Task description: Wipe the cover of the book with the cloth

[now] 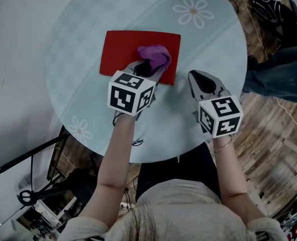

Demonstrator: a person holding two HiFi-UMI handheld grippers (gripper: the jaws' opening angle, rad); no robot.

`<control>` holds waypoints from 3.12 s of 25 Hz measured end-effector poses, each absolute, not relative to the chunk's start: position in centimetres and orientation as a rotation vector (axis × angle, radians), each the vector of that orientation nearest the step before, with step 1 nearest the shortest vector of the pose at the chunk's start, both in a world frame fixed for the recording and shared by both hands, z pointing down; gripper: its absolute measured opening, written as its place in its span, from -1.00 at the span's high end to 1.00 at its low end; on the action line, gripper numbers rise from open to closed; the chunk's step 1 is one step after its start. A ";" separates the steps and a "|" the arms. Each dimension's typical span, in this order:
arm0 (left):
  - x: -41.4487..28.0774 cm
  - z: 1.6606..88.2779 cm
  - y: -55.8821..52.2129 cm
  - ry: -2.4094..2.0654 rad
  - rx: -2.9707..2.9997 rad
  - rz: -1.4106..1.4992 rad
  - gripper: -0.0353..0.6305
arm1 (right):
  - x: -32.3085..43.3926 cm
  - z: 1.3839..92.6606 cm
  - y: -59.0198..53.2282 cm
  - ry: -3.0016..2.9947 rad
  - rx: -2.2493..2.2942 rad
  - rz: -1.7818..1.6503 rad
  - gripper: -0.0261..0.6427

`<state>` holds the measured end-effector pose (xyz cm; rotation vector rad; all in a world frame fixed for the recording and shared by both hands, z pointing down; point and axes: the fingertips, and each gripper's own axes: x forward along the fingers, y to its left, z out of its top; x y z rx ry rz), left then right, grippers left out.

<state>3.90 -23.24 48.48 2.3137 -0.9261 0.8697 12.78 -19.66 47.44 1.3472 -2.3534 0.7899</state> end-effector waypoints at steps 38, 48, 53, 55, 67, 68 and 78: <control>9.2 43.9 -20.5 -0.853 2.449 0.776 0.56 | 16.3 42.7 -18.9 -2.419 1.435 0.685 0.85; 7.3 38.8 -21.2 -0.914 2.515 0.663 0.56 | 14.3 37.8 -20.3 -2.504 1.392 0.543 0.85; 6.2 36.3 -21.4 -0.954 2.555 0.596 0.56 | 13.6 35.1 -20.8 -2.549 1.386 0.462 0.86; 5.8 35.2 -21.4 -0.977 2.572 0.553 0.56 | 13.3 34.3 -20.8 -2.567 1.375 0.438 0.86; 2.5 28.7 -20.4 -1.061 2.662 0.213 0.56 | 9.9 31.3 -20.0 -2.629 1.255 0.330 0.86; 2.2 28.4 -20.3 -1.070 2.665 0.189 0.56 | 9.7 31.1 -20.0 -2.635 1.249 0.324 0.86; -1.4 27.1 -18.2 -1.183 2.613 0.021 0.56 | 7.9 30.0 -18.9 -2.685 1.177 0.258 0.86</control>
